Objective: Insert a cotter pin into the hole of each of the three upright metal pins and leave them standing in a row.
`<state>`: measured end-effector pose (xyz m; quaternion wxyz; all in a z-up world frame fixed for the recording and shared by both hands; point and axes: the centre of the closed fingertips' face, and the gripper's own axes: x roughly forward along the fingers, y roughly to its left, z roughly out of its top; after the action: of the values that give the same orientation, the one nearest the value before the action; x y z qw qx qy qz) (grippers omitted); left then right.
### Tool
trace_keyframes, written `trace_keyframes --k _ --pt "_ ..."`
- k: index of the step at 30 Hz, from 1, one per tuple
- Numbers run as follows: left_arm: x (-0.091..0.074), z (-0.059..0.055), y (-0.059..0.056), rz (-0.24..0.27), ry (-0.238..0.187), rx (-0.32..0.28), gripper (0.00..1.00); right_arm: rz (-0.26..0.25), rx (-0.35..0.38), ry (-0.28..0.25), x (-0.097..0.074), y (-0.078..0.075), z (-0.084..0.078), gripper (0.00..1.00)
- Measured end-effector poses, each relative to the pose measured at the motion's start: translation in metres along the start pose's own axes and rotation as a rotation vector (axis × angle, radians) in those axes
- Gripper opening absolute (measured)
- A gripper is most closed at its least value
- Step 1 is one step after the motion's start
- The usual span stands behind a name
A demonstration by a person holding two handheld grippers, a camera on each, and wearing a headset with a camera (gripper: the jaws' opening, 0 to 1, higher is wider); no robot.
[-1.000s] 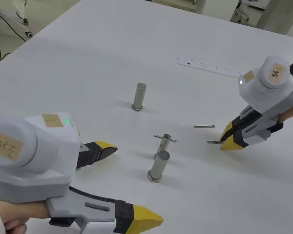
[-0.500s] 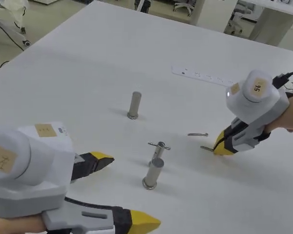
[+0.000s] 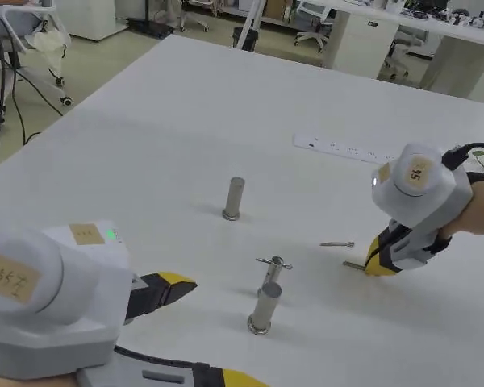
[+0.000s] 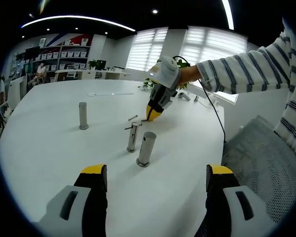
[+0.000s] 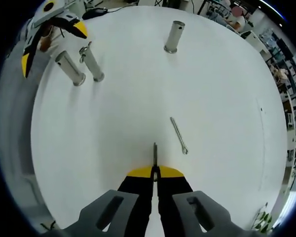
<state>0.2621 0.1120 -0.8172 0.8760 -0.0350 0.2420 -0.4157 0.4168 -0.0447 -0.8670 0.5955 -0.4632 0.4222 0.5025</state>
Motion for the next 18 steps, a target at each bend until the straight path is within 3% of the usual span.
trace_keyframes --k 7,10,15,18 --pt "-0.002 0.003 -0.002 0.002 0.000 0.012 0.82 -0.040 -0.021 -0.047 -0.022 0.005 0.006 0.02" --pt "-0.002 0.006 -0.003 -0.004 -0.004 0.008 0.81 -0.051 -0.010 -0.104 -0.030 0.010 0.012 0.02" --pt "-0.001 0.010 -0.002 -0.006 -0.002 0.012 0.80 -0.086 -0.025 -0.136 -0.041 0.018 0.014 0.02" --pt "-0.002 0.013 -0.001 -0.008 -0.007 0.006 0.77 -0.096 -0.004 -0.196 -0.048 0.025 0.020 0.02"
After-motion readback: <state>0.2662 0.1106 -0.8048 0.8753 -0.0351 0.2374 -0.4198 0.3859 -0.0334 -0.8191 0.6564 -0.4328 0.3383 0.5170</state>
